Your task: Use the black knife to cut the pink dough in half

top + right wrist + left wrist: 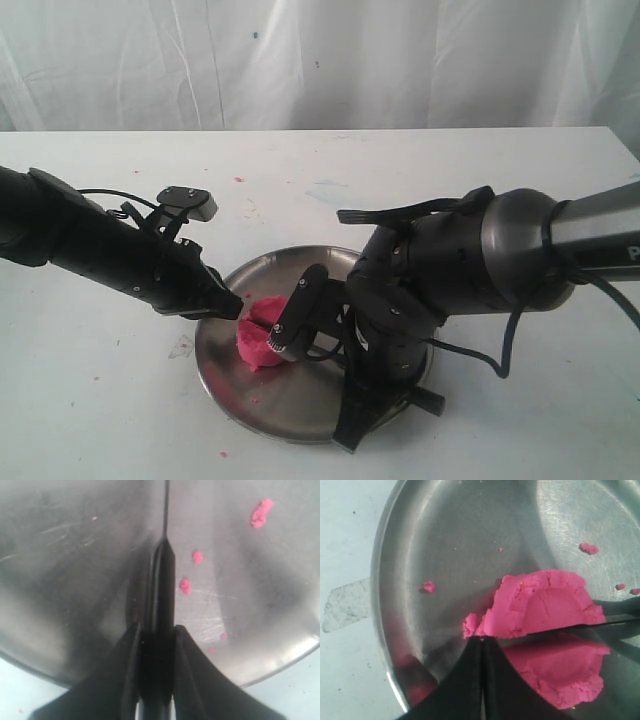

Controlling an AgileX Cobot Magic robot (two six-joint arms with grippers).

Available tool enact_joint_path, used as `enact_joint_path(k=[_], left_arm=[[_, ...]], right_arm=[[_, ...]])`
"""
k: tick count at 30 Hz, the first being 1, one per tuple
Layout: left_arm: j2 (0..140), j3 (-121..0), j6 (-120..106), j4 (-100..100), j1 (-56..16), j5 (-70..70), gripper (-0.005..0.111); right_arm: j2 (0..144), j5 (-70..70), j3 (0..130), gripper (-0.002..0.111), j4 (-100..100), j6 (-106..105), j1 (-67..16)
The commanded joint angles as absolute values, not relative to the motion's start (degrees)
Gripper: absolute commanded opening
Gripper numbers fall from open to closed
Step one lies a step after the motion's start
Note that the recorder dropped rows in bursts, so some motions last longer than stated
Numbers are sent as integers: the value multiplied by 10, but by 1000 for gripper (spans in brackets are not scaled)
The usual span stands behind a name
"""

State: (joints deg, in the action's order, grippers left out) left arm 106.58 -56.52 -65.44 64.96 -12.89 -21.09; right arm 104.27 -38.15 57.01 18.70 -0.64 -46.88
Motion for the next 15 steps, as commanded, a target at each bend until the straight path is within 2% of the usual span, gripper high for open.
enact_joint_path(k=[1, 15], left_arm=[[1060, -561, -657, 655, -133, -219, 0], [967, -561, -603, 608, -133, -224, 0]], right_arm=[[1042, -375, 572, 5, 202, 0, -468], [1041, -371, 572, 5, 176, 0, -469]])
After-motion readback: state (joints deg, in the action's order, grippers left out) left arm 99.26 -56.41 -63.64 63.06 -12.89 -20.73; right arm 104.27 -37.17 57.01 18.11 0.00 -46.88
